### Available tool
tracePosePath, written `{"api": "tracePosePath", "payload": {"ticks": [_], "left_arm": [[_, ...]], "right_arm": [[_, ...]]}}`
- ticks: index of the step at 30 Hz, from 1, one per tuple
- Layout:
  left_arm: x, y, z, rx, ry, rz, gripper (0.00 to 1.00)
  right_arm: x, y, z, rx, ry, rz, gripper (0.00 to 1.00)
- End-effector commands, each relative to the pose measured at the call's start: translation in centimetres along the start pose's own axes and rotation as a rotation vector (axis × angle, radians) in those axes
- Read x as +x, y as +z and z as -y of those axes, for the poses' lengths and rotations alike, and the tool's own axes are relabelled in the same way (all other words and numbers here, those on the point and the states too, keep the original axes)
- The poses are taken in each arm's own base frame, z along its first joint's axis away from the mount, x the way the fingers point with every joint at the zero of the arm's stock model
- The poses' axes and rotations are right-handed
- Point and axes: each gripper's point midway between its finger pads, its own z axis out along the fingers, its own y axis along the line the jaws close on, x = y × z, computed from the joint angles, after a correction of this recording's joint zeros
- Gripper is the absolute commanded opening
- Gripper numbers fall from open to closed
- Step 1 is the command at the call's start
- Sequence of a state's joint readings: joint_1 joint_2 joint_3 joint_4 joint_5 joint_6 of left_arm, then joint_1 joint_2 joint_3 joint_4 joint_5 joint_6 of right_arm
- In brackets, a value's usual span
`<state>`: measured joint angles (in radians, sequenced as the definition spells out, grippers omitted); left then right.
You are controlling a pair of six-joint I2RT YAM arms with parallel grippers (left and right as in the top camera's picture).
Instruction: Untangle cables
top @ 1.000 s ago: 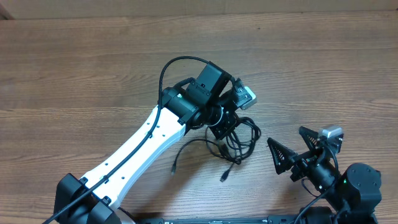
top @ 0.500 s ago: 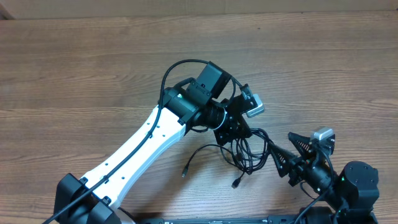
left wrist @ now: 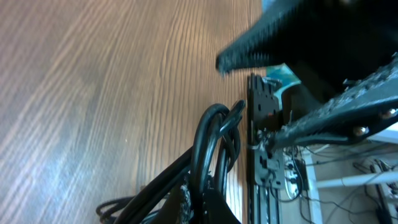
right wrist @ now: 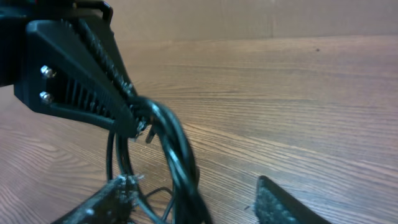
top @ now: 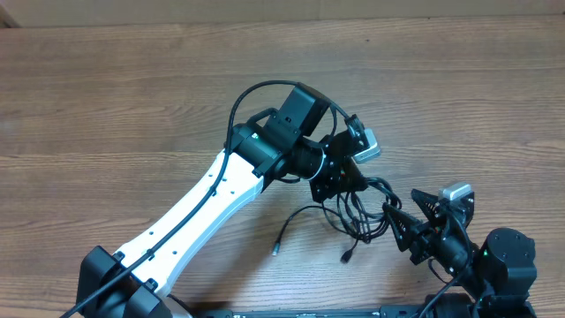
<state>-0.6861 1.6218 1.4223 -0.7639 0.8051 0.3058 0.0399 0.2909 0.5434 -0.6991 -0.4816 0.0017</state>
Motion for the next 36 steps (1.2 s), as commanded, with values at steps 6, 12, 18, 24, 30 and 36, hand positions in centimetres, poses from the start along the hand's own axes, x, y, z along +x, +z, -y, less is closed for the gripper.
{"api": "tracePosePath", "payload": {"ticks": [6, 12, 18, 24, 30, 36], "left_arm": [[-2.5, -0.5, 0.6, 0.024, -0.01, 0.074, 0.04], [-2.4, -0.5, 0.7, 0.028, -0.015, 0.074, 0.04], [-2.7, -0.6, 1.4, 0.07, -0.011, 0.086, 0.04], [-2.9, -0.6, 1.8, 0.095, -0.016, 0.095, 0.04], [-3.2, -0.7, 2.3, 0.127, -0.012, 0.11, 0.04], [-3.3, -0.8, 2.7, 0.148, -0.01, 0.115, 0.04]], "right_arm": [[-0.5, -0.2, 0.1, 0.011, -0.017, 0.013, 0.33], [-0.5, -0.2, 0.1, 0.011, -0.017, 0.013, 0.22], [-0.5, -0.2, 0.1, 0.011, -0.017, 0.013, 0.22], [-0.6, -0.2, 0.1, 0.011, -0.018, 0.016, 0.45], [-0.8, -0.2, 0.0, 0.01, -0.024, 0.026, 0.41], [-0.9, -0.2, 0.0, 0.01, -0.026, 0.03, 0.31]]}}
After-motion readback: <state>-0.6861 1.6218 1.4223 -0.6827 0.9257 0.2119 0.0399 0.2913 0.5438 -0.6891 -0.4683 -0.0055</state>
